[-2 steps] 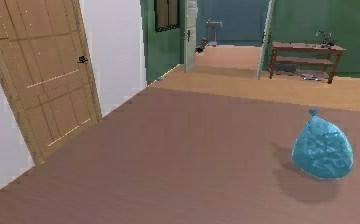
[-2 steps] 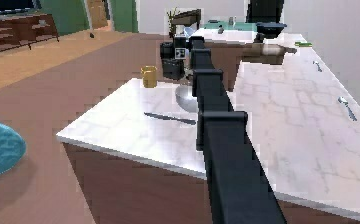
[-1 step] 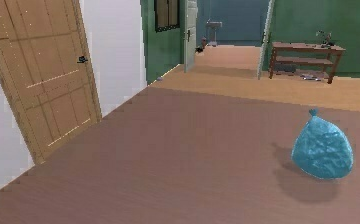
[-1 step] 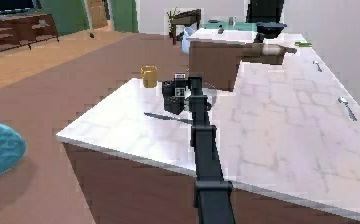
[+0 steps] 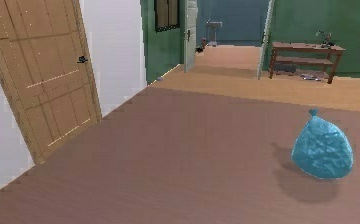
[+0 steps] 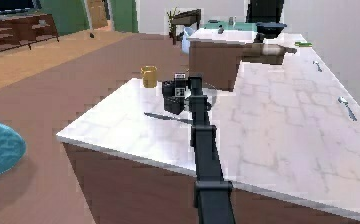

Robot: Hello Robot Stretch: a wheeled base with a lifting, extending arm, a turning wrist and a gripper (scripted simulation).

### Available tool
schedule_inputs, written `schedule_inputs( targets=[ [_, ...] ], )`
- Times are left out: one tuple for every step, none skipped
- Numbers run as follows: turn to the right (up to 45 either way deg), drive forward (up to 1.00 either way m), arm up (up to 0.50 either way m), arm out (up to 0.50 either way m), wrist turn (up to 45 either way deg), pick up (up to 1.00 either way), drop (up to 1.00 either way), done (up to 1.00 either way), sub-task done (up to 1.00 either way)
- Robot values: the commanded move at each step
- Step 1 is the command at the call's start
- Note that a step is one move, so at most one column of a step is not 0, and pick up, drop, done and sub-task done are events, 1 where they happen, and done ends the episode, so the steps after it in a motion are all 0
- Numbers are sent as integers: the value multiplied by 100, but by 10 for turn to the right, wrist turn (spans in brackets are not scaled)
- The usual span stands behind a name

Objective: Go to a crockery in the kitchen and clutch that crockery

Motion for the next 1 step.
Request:
schedule_inputs(
  targets=[
    [0,0,10,0,0,0,0,0,0]
  ],
)
